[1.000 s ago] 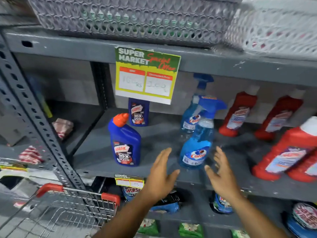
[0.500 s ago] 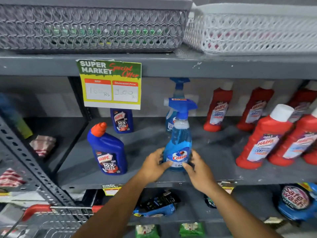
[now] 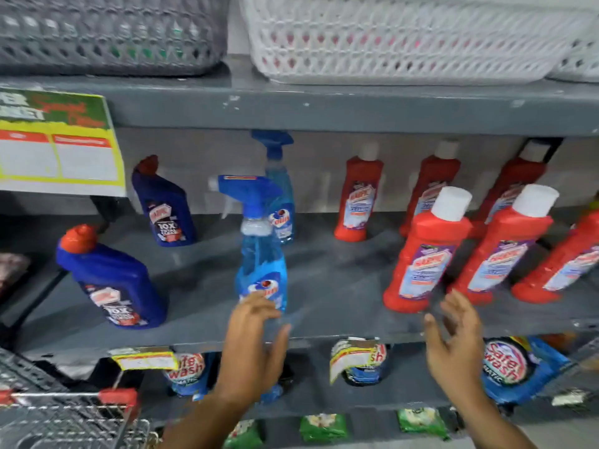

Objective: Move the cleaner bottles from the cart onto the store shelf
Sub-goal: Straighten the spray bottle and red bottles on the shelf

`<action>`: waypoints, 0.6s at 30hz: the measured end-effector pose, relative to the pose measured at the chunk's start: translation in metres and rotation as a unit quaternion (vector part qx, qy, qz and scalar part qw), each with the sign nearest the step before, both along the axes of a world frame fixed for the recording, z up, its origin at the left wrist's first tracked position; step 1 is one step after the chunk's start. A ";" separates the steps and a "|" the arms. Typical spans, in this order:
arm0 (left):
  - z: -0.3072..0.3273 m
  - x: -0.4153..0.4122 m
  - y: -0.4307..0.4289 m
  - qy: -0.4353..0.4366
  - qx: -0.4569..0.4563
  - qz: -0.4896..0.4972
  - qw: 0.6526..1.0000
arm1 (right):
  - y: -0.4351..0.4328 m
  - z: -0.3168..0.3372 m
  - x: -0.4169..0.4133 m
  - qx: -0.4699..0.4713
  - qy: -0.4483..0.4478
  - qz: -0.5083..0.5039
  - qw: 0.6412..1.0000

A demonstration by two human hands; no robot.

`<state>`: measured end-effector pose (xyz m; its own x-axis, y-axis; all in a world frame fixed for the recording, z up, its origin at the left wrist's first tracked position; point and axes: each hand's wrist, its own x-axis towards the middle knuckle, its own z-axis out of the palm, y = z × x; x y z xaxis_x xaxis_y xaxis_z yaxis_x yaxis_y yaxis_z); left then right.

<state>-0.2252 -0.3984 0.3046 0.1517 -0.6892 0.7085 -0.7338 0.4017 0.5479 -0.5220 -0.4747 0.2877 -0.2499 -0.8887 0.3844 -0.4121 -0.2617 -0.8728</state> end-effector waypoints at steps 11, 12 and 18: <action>0.014 -0.155 -0.121 0.165 0.281 -0.196 0.925 | -0.071 0.011 -0.033 0.101 0.119 0.200 0.967; 0.013 -0.150 -0.119 0.168 0.276 -0.166 0.932 | -0.069 0.010 -0.029 0.095 0.116 0.209 0.966; 0.006 -0.110 -0.110 0.176 0.292 -0.123 0.932 | -0.062 0.005 0.002 0.095 0.109 0.247 0.958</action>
<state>-0.3351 -0.5085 0.3106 0.0901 -0.9863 0.1379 -0.3914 0.0922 0.9156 -0.5195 -0.5363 0.2922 0.2872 -0.9370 0.1989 -0.4562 -0.3164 -0.8317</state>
